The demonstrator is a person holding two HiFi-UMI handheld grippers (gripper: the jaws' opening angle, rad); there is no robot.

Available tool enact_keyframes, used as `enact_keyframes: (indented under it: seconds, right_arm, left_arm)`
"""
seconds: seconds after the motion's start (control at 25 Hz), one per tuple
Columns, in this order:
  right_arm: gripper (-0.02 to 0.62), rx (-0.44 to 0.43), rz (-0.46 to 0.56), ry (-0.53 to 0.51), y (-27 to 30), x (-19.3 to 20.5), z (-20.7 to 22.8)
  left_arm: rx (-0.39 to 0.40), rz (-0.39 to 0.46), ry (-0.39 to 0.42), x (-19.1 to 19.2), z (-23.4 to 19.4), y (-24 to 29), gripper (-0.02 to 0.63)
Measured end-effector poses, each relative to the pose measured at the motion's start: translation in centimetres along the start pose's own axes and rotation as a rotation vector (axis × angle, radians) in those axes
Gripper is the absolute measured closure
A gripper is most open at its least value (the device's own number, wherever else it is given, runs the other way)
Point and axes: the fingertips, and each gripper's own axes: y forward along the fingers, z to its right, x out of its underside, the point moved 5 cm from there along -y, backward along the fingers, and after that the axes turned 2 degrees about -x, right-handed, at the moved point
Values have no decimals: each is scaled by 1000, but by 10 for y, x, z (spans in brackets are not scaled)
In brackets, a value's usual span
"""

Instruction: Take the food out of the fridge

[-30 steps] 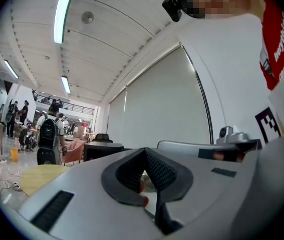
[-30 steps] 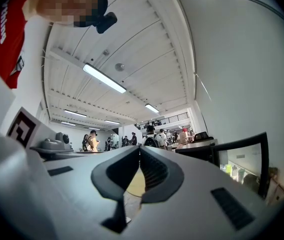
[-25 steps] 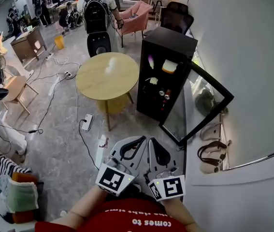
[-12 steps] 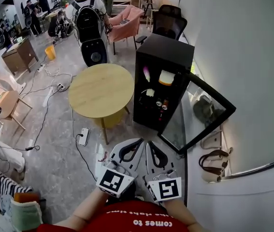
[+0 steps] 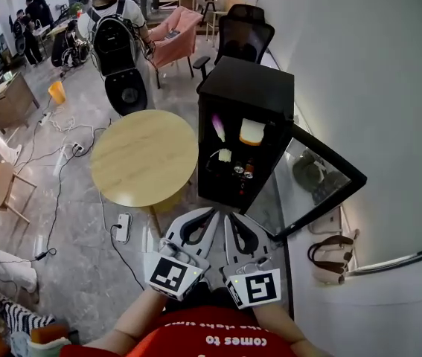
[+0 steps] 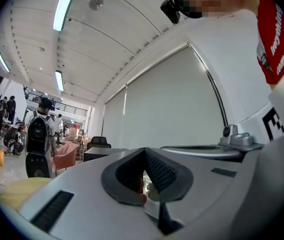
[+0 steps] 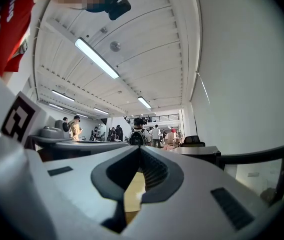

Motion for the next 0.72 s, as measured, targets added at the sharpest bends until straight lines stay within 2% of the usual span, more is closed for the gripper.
enact_keyframes:
  seconds: [0.16, 0.44, 0.6, 0.72]
  right_arm:
    - [584, 19, -22, -12, 15, 7, 9]
    - [584, 52, -52, -7, 40, 17, 46]
    - [584, 39, -67, 9, 60, 28, 75]
    - [584, 4, -39, 25, 75, 30, 99]
  left_arm:
    - [39, 10, -37, 9, -13, 19, 598]
    - [93, -35, -89, 26, -22, 65, 598]
    - [86, -77, -78, 33, -31, 100, 598]
    - [92, -36, -84, 34, -36, 129, 598]
